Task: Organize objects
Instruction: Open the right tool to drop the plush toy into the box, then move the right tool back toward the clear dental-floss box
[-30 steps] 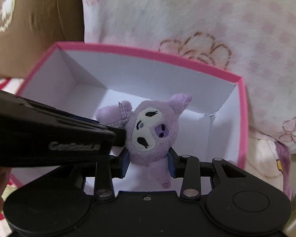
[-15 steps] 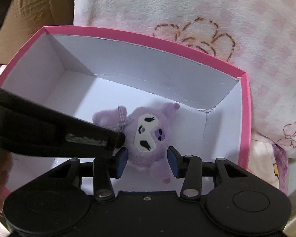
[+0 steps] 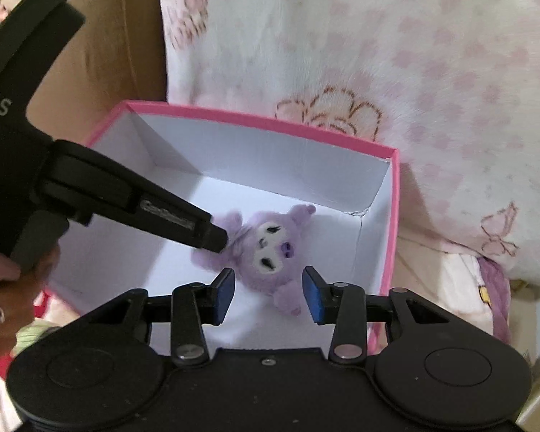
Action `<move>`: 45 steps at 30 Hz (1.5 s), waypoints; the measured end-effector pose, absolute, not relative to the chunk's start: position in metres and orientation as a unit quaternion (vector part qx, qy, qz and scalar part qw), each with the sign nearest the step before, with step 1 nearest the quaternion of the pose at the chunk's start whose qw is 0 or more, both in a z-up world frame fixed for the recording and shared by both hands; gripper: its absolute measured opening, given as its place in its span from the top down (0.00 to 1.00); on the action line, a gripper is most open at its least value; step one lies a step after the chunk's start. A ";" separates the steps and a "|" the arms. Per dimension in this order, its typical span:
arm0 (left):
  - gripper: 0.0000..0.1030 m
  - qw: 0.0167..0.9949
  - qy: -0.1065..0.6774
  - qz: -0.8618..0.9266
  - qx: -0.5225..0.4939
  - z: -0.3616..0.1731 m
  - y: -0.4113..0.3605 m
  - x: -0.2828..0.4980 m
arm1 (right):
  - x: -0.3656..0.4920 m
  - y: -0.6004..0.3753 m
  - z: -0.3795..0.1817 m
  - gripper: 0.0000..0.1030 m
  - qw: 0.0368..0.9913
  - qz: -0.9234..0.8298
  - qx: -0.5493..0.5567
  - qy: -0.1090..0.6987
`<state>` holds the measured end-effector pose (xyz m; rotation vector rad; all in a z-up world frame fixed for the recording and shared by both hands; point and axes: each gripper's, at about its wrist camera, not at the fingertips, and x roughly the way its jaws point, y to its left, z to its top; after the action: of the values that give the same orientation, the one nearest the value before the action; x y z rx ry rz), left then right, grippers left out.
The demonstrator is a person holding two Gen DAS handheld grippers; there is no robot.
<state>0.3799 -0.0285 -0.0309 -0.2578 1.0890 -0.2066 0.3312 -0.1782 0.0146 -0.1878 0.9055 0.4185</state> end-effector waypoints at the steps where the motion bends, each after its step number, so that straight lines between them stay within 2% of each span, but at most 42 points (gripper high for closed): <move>1: 0.67 0.846 0.511 -0.101 -0.113 -0.023 -0.028 0.375 | 0.327 -0.176 0.020 0.54 0.875 0.203 -0.086 0.431; 5: 0.61 0.858 0.494 -0.113 -0.084 0.014 -0.022 0.343 | 0.303 -0.171 0.048 0.40 0.880 0.209 -0.080 0.420; 11: 0.60 0.864 0.484 -0.130 -0.055 0.051 -0.019 0.307 | 0.264 -0.168 0.084 0.39 0.881 0.215 -0.076 0.414; 14: 0.60 0.867 0.476 -0.139 -0.041 0.086 -0.001 0.262 | 0.244 -0.167 0.099 0.36 0.881 0.224 -0.074 0.411; 20: 0.50 0.872 0.467 -0.149 0.004 0.123 0.009 0.205 | 0.203 -0.164 0.131 0.24 0.883 0.246 -0.089 0.390; 22: 0.44 0.871 0.468 -0.151 0.013 0.130 0.012 0.191 | 0.188 -0.163 0.139 0.20 0.884 0.255 -0.100 0.380; 27: 0.32 0.854 0.492 -0.170 0.018 0.134 0.023 0.158 | 0.153 -0.156 0.150 0.10 0.880 0.279 -0.120 0.365; 36: 0.17 0.840 0.511 -0.175 0.052 0.116 0.032 0.114 | 0.110 -0.140 0.135 0.09 0.852 0.319 -0.160 0.383; 45: 0.13 0.832 0.524 -0.181 0.027 0.085 0.043 0.091 | 0.083 -0.129 0.117 0.09 0.827 0.358 -0.148 0.407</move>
<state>0.0913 0.0432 0.0854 0.0566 1.1103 -0.3844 0.0835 -0.1288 0.1172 -0.3147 0.8653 0.7612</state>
